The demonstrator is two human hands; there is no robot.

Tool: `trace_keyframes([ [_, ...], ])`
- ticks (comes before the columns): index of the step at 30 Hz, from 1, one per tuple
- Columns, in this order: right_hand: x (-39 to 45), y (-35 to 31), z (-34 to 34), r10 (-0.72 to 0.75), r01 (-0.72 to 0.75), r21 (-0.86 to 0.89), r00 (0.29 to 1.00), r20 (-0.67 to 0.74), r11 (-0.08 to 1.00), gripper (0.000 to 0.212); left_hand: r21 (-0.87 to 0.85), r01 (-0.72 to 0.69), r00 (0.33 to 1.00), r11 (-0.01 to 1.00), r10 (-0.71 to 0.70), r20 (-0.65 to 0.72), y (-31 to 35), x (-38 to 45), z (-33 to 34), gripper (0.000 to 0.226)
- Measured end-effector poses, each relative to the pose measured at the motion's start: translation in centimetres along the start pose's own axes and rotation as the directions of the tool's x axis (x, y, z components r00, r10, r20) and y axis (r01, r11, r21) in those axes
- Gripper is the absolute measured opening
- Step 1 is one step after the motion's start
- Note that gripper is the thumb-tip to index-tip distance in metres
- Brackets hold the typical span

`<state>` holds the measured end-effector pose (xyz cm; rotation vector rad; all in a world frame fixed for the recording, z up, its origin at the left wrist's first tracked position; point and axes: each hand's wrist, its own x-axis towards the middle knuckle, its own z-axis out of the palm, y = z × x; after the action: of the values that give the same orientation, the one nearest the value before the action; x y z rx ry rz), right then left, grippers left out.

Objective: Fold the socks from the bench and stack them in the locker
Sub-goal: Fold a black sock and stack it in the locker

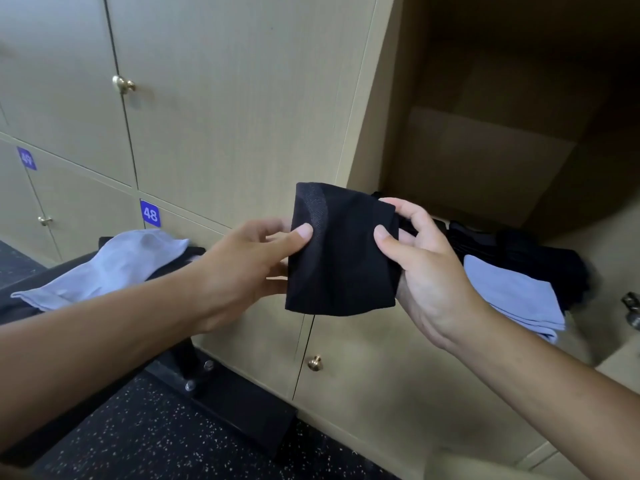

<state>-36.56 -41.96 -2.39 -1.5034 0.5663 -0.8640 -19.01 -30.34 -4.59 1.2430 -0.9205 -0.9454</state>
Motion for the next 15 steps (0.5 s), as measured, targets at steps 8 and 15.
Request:
trace_keyframes([
  [8, 0.1, 0.9, 0.3, -0.033, 0.016, -0.238, 0.997, -0.067, 0.971, 0.01, 0.184, -0.062, 0.976, 0.981, 0.098, -0.194, -0.4, 0.1, 0.7, 0.02],
  [15, 0.4, 1.0, 1.2, -0.069, 0.025, -0.248, 0.983, -0.168, 0.968, 0.027, 0.584, -0.226, 0.87, 0.78, 0.431, -0.239, -0.1, 1.1, 2.1, 0.011],
])
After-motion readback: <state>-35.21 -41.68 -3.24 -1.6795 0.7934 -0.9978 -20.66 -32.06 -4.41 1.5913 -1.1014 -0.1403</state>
